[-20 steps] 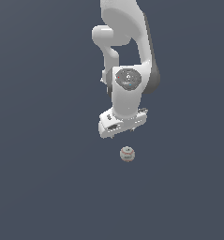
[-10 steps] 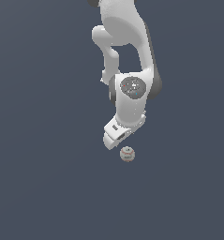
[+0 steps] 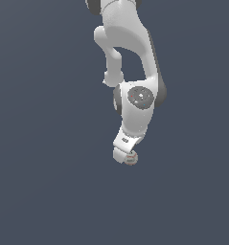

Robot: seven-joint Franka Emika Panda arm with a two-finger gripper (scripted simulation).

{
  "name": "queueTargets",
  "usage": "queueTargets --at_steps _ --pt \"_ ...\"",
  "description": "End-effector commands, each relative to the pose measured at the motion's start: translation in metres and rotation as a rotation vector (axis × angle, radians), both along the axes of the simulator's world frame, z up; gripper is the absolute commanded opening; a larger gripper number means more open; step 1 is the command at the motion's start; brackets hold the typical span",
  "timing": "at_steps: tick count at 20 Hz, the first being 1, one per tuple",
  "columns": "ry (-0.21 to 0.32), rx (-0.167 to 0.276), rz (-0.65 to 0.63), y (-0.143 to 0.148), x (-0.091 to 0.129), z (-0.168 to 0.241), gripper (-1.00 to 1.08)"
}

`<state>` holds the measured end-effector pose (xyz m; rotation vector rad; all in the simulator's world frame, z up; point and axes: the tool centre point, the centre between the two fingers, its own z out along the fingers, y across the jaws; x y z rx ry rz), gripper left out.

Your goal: Pick up the object and move it to a goal position.

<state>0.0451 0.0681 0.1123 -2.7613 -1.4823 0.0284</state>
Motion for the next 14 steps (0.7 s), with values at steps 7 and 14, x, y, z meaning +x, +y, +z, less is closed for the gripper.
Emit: queueTargets --at_steps 7,14 --pt "-0.013 0.003 0.202 0.007 0.012 -0.01 1.0" --pt "-0.018 0.005 0.282 0.009 0.017 -0.014 1.0"
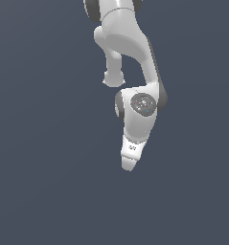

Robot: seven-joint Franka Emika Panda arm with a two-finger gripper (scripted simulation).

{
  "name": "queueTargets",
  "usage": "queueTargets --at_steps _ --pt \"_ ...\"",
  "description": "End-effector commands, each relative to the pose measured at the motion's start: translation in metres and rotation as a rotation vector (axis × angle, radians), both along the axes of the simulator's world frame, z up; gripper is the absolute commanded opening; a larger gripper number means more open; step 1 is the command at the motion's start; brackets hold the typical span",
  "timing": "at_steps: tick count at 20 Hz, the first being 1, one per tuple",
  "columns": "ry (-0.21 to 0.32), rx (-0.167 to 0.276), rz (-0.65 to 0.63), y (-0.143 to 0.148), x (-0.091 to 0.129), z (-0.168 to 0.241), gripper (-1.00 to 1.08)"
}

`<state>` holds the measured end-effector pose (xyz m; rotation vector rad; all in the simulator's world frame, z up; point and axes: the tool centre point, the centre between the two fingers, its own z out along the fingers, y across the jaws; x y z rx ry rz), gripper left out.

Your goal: Pick up the object and move it to a goal position.

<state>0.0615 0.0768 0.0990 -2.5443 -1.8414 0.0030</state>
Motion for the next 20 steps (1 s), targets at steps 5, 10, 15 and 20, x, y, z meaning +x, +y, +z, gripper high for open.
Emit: queueTargets --at_steps 5,10,15,20 --pt "-0.002 0.0 0.022 0.001 0.001 -0.001 1.0" --pt "-0.002 0.0 0.023 0.001 0.001 -0.012 1.0" --pt "-0.002 0.0 0.026 0.001 0.0 -0.04 1.0" --pt "-0.002 0.0 0.027 0.001 0.001 -0.052 1.0"
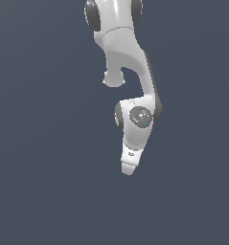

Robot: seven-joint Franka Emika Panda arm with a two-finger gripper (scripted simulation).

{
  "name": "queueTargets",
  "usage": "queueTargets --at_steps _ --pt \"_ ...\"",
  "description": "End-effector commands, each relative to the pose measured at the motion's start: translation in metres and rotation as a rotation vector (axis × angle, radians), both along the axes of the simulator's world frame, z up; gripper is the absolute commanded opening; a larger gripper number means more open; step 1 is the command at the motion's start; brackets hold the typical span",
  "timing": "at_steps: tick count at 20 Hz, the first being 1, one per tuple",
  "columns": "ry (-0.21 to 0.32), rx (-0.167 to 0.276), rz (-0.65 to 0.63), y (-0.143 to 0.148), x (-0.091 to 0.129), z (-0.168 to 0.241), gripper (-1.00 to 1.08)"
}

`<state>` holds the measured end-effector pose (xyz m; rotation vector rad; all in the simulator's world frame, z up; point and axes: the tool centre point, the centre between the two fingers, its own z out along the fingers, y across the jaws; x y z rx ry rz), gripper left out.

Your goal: Pick up the object and move it to a goal position.

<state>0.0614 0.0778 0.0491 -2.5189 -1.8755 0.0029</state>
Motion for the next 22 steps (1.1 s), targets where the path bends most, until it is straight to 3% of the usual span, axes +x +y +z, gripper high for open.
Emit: queueTargets --at_steps 1,2,3,22 --pt "-0.002 0.0 0.0 0.0 0.001 -0.002 1.0" --pt "-0.002 0.0 0.0 0.0 0.002 -0.001 1.0" --pt "-0.002 0.0 0.0 0.0 0.002 -0.001 -1.0" --pt "-0.002 -0.001 -0.001 0.006 -0.008 0.013 -1.0"
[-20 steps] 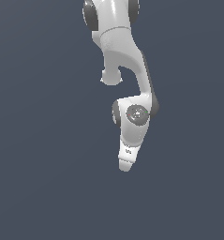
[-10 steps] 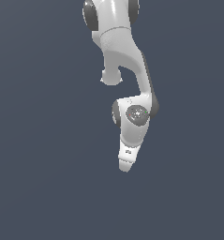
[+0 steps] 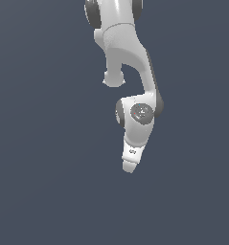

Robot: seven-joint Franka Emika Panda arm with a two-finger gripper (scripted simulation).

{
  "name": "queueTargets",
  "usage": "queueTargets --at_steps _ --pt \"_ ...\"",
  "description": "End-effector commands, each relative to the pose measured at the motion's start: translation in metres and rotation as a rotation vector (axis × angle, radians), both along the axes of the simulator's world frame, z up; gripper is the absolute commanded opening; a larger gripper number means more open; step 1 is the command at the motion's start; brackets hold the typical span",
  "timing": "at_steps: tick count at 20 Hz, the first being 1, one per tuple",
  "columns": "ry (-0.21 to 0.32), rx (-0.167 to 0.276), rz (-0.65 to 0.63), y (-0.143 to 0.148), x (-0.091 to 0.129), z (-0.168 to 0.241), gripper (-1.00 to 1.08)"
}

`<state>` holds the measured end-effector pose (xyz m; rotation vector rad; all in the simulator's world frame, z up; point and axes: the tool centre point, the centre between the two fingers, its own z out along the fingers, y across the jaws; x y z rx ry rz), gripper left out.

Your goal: Pick up the object and move it to a goal position.

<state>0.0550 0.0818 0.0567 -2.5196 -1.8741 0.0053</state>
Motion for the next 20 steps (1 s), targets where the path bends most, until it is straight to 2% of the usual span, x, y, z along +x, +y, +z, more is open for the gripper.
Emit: queueTargets --at_steps 1,9,20 --pt "-0.003 0.0 0.0 0.004 -0.004 0.009 -1.0" --pt "-0.003 -0.002 0.001 0.023 -0.032 0.053 -1.0" --pt "-0.003 -0.004 0.001 0.064 -0.089 0.143 -1.0"
